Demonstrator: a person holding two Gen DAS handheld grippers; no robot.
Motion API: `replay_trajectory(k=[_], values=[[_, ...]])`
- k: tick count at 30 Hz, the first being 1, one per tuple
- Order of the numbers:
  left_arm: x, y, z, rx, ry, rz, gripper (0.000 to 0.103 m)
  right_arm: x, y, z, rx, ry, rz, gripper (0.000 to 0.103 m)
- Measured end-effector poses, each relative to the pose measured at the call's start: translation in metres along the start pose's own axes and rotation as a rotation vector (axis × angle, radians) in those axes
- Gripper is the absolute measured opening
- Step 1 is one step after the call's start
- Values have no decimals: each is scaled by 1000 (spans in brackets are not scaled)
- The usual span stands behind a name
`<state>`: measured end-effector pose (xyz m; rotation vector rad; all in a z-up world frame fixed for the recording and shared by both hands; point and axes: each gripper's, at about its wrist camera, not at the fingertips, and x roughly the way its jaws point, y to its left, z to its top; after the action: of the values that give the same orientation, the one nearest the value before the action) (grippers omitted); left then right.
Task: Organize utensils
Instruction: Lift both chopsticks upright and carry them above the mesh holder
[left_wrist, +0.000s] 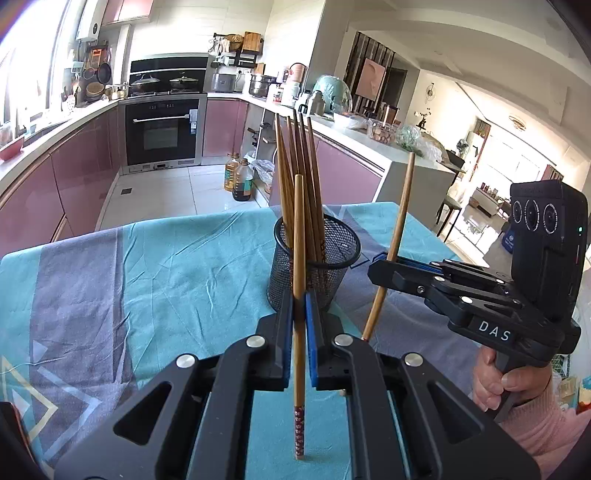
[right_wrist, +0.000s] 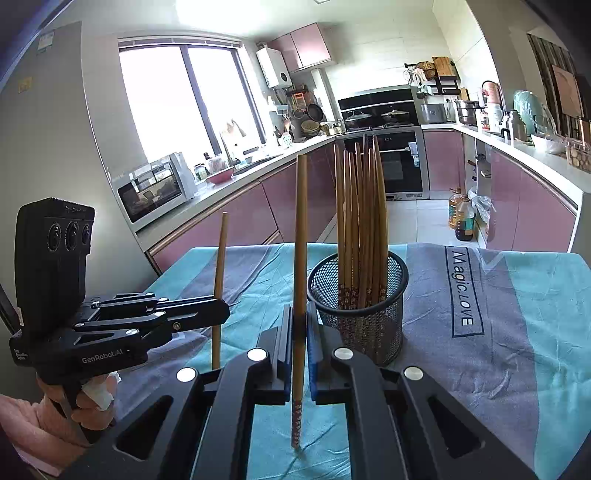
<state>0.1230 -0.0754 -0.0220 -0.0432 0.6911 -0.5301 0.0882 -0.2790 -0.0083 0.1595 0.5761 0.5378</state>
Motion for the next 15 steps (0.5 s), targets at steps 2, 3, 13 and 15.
replay_trajectory(k=[2, 3, 13, 15], values=[[-1, 0, 2, 1, -5, 0, 7, -1, -1, 2, -3, -7, -3, 6], [-1, 0, 3, 1, -8, 0, 7, -2, -1, 3, -3, -10, -2, 6], [-6, 3, 18, -11, -38, -24, 7, -10, -3, 18, -17, -51, -8, 6], [-7, 3, 21, -14, -44, -30, 7, -11, -4, 21, -19, -60, -10, 6]])
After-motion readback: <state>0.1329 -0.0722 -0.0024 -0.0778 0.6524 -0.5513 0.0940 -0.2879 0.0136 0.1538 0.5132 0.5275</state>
